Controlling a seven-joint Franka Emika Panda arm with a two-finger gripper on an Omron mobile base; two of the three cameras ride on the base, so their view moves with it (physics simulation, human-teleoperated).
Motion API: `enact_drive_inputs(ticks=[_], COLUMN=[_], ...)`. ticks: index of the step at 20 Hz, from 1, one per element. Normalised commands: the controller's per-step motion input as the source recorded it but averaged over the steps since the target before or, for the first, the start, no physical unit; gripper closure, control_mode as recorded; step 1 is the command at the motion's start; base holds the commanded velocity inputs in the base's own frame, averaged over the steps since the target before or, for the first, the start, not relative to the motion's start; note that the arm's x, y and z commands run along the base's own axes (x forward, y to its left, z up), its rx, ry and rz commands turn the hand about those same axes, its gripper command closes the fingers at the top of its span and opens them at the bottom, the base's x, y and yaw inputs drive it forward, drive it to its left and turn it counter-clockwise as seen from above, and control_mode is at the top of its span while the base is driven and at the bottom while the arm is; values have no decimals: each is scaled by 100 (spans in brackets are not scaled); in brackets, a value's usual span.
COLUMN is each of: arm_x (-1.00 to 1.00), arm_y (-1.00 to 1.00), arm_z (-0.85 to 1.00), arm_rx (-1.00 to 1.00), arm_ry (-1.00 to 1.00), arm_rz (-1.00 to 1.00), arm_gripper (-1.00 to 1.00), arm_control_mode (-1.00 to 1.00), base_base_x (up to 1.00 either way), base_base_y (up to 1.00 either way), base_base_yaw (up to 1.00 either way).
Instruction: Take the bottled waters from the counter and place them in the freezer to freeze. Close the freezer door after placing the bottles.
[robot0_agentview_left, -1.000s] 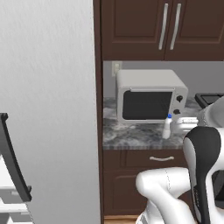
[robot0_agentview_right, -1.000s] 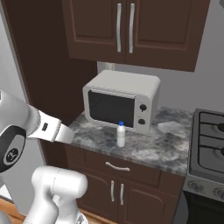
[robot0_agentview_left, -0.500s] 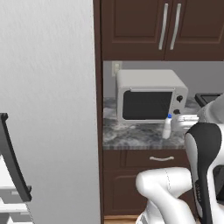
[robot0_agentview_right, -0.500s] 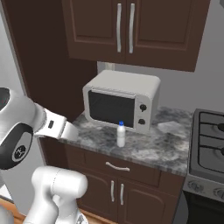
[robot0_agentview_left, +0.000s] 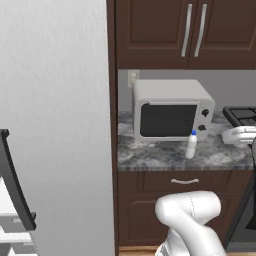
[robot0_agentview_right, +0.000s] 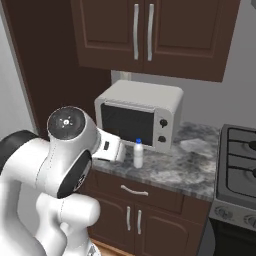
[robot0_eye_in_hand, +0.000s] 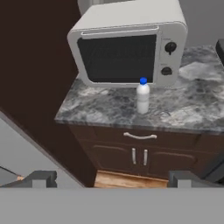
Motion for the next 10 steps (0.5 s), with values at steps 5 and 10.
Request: enact_drive_inputs(ticks=[5, 10], arm_x=[13, 28], arm_y=[-45, -9], arm_z=[-49, -49], arm_rx=[4, -1], arm_ry=[-3, -21], arm_rz=[15, 27], arm_gripper=[-100, -100], arm_control_mode=[-100, -100], base_base_x=[0, 0], base_base_y=[0, 0], base_base_yaw=[0, 0])
